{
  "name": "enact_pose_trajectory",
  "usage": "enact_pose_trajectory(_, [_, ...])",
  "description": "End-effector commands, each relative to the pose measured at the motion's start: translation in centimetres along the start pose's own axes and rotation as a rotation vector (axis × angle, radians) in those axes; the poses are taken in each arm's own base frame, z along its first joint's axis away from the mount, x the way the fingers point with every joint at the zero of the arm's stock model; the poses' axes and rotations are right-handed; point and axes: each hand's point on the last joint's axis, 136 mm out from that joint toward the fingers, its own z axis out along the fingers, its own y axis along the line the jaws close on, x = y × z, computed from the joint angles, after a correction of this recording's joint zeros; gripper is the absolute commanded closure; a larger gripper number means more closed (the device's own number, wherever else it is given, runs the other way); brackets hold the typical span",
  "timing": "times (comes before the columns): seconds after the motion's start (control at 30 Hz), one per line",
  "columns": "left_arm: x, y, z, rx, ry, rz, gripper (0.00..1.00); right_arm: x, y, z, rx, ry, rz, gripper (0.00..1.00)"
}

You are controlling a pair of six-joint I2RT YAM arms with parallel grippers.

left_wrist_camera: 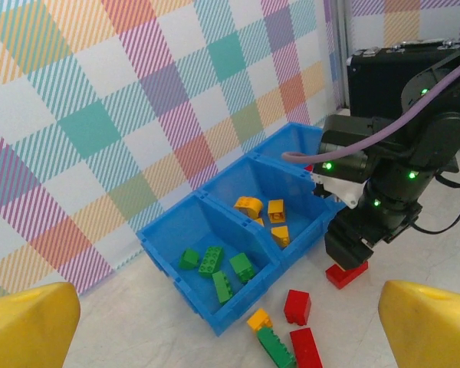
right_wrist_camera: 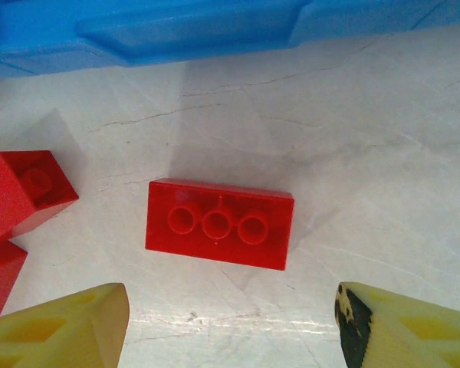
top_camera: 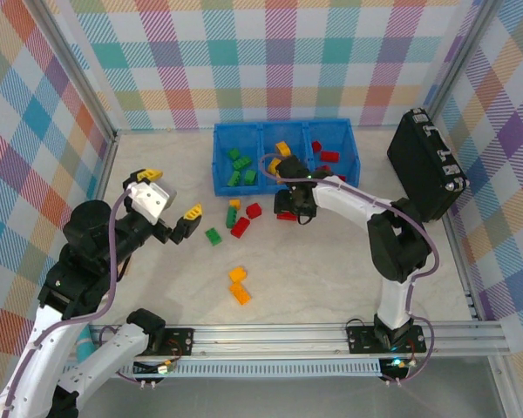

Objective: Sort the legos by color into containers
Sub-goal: Pick up the lego from the center of the table.

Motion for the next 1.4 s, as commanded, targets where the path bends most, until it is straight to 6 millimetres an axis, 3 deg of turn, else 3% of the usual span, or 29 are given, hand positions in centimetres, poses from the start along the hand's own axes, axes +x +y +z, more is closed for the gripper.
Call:
enact_pose_trajectory(0.0, [-1.1,-0.2,-0.6,0.006,-0.055,0.0,0.0,-0.6,0.8,1.2,-0.037,-0.018,0.061,0.27])
enact_pose_trajectory(0.5, [-0.7,-0.8,-0.5,0.033,-0.047,0.011,0.0,-0.1,0.6,5.2,0.025,0.047,0.016,0.22])
enact_pose_trajectory(0.87, [-0.5,-0.7,-0.1,0.029,-0.033,0.012,0.0,1.0,-0.1,6.7,0.067,0.095,-0.019,0.41])
enact_pose_trajectory(1.1, [-0.5,-0.7,0.1,0.029,-0.025,0.012,0.0,0.8,-0.4,6.0,0.078,0.088,-0.032,0.53])
enact_pose_trajectory(1.37, [-0.5,-0.6,0.0,0.027,-0.024,0.014,0.0,-1.4,-0.7,2.4,0.066,0.012,-0.046,0.59])
